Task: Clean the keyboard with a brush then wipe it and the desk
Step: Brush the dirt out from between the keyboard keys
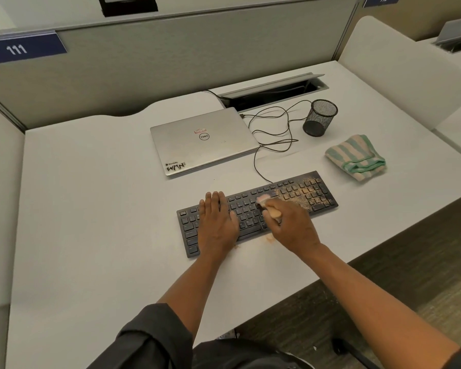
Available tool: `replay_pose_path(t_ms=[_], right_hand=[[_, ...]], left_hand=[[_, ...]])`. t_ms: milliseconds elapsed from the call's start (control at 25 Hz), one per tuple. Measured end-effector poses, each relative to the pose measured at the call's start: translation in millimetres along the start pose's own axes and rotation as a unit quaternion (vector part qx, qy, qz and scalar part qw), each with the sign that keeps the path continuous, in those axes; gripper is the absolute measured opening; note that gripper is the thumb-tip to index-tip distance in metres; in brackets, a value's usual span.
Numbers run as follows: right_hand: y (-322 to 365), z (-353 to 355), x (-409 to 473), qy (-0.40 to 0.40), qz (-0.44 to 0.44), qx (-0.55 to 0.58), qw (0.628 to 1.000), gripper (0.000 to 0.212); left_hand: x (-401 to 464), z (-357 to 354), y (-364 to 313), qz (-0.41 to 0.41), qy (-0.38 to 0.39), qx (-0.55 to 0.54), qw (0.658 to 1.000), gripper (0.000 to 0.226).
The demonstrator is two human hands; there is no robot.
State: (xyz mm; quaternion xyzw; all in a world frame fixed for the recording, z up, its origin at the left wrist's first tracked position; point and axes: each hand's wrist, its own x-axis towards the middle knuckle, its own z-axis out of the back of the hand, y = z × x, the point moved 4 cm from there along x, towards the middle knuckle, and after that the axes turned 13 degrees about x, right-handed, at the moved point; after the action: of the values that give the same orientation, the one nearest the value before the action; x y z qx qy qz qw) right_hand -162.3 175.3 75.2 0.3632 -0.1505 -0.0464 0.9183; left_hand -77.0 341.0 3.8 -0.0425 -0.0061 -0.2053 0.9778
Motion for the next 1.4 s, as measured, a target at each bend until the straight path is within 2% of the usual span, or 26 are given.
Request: replay_pose_path(t_ms=[80,240,320,640,880,1040,1120,1280,1400], right_hand=[[5.2,-7.8,-3.4,0.015,0.005,0.001,1.000,0.025],[4.9,4.5,12.4,-0.054,-0.014,0.001,0.998,0.020],[9.9,6.1,22.4,-0.059,-0.015,0.006,0.998,0.020],[15.2,6.0,36.8,0.034,-0.090,0.015,0.995,0.024],[16.4,9.2,58.8,0.023,-0.149,0.069,0.986,0.015],[11.7,8.4,71.8,0.115,-0.199,0.027,0.973,0.017],[14.4,13.1,85.0,0.155,-0.202,-0.010,0.967,0.017],[27.0,15.7,98.2,0.108,-0.168,-0.006,0.980,0.018],[25.5,3.1,94.8,0.162,-0.185,-0.039,0.968,0.021]], left_hand=[[0.1,0.1,0.0,0.000,0.001,0.001,1.000,0.072],[0.2,0.1,0.0,0.001,0.005,0.003,1.000,0.068],[-0.2,0.8,-0.5,-0.001,0.006,-0.002,1.000,0.066],[0.4,-0.9,1.1,0.004,-0.015,0.003,1.000,0.072],[0.4,-1.6,1.0,0.001,-0.009,0.002,1.000,0.070],[0.9,-2.1,0.5,0.001,-0.008,0.001,1.000,0.074],[1.0,-2.8,0.7,0.001,-0.009,-0.001,1.000,0.075],[0.8,-2.1,1.0,0.001,-0.011,-0.004,1.000,0.074],[1.4,-3.2,0.9,0.002,-0.009,-0.009,1.000,0.073]])
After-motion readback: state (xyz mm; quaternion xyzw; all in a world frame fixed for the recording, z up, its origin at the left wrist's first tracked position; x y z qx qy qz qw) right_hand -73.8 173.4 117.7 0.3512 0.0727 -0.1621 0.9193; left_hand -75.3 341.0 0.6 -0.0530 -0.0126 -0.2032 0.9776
